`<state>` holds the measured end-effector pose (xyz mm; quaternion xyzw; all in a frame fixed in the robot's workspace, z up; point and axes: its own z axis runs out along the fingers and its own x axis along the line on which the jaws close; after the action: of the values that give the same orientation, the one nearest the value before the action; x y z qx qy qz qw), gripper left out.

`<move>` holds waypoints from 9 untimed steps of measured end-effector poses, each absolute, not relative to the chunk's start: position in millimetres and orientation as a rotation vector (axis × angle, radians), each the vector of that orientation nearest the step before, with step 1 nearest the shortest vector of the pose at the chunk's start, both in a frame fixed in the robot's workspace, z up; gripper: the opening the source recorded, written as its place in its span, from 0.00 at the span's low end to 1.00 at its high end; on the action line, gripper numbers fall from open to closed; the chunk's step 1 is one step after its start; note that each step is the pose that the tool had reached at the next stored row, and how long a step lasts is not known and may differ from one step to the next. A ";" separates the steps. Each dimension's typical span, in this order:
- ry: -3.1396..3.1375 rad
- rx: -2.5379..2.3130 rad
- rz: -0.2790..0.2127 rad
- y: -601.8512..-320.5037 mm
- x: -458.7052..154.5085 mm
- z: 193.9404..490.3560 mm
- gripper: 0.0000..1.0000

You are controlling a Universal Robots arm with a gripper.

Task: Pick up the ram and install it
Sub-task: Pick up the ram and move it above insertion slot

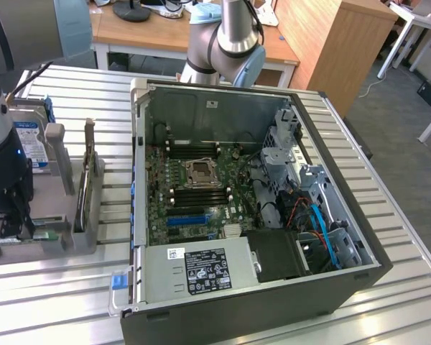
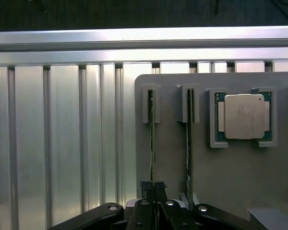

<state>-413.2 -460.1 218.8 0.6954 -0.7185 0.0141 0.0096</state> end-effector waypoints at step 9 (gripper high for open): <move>-2.243 2.171 0.044 -460.1 -413.2 242.8 0.12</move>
<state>-413.2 -460.1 242.8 0.6954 -0.7184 0.0141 0.0096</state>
